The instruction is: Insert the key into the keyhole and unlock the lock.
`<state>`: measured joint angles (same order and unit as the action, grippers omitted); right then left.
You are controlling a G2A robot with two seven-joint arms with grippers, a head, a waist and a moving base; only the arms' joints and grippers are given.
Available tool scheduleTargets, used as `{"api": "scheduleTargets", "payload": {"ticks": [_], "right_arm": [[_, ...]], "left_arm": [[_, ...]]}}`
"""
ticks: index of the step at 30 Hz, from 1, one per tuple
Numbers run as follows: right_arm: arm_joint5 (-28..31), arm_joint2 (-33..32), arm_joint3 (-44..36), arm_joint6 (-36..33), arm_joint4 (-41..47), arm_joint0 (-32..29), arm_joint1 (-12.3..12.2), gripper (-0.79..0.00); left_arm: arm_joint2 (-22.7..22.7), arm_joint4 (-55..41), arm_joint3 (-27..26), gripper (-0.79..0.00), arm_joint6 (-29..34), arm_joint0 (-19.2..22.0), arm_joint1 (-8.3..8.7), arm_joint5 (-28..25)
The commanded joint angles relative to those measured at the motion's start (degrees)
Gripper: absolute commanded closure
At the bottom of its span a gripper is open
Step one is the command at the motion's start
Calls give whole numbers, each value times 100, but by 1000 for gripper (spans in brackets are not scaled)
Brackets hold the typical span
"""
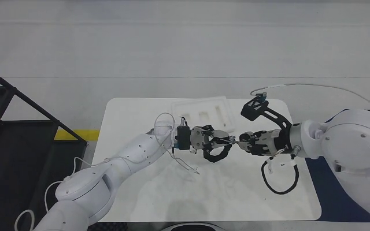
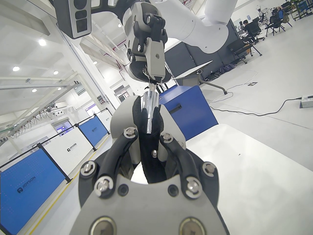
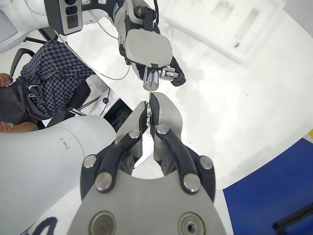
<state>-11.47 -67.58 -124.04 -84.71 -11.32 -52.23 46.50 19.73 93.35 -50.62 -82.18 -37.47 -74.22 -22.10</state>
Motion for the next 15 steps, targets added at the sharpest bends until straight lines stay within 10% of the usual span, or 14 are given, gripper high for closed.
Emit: {"api": "scheduleTargets", "payload": {"ticks": [1, 8, 9, 10, 15], "right_arm": [[-21, 8, 18, 34, 23, -11, -2, 0], [-47, 33, 94, 140, 90, -40, -12, 0], [-35, 33, 103, 147, 104, -40, -13, -142], [-24, 32, 113, 153, 113, -39, -16, -785], [237, -27, 124, 240, 104, -17, -33, -785]], "left_arm": [[-1, -11, -23, 0, -24, -13, 1, 23], [-58, -6, -107, 0, -68, 1, 4, 68], [-62, -36, -109, 0, -71, -2, 5, 70], [-66, -69, -105, 0, -64, -4, 6, 63], [-43, -505, -63, 0, 205, -58, 39, -206]]}}
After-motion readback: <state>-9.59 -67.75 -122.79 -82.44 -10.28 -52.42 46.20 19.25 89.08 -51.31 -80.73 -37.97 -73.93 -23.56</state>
